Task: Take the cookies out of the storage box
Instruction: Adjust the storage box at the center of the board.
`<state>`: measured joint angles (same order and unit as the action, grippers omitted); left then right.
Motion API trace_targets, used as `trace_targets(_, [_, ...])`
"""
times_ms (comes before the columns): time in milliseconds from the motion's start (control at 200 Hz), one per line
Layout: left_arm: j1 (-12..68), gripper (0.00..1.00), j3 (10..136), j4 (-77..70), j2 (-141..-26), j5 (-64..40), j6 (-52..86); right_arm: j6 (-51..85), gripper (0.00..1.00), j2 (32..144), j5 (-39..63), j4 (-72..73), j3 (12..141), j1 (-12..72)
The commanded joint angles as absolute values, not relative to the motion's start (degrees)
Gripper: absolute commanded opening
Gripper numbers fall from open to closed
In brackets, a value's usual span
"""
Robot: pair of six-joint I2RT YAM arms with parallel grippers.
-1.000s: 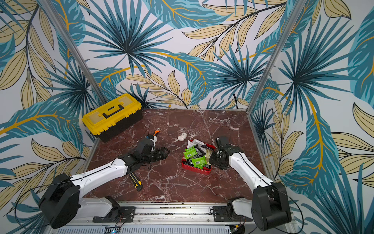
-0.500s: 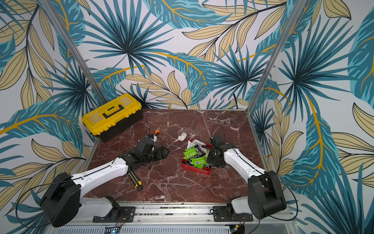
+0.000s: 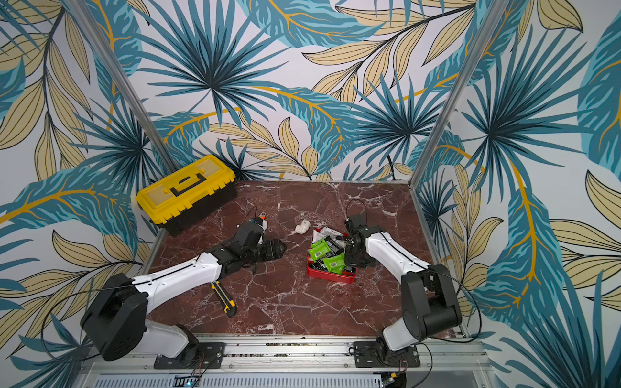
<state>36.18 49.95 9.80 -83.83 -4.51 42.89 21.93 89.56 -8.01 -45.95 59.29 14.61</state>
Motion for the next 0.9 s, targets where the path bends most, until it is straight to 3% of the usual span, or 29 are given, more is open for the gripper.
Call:
trace_targets(0, [36.52, 0.82, 53.92, 8.32, -85.95, -7.10, 40.96, 17.13, 0.06, 91.23, -10.20, -46.42, 62.22, 13.98])
trace_targets(170, [37.45, 0.80, 57.26, 8.75, -89.20, -8.43, 39.42, 16.23, 0.16, 92.32, -9.80, -47.43, 64.32, 13.89])
trace_targets(315, [37.80, 0.80, 57.96, 8.11, -90.03, -8.53, 39.47, 16.83, 0.35, 88.75, -9.21, -49.52, 64.57, 13.89])
trace_targets(461, [38.00, 0.81, 56.68, 6.07, -88.77, -7.01, 41.05, 19.79, 0.48, 83.29, -9.45, -54.70, 65.99, 13.91])
trace_targets(656, [38.02, 0.82, 52.47, 1.76, -86.00, -1.41, 46.02, 42.11, 0.56, 74.07, -1.67, -52.28, 62.32, 15.53])
trace_targets(891, [37.89, 0.83, 48.74, 0.57, -82.85, 2.99, 49.54, 66.95, 0.62, 66.89, -2.20, -44.52, 56.38, 18.11])
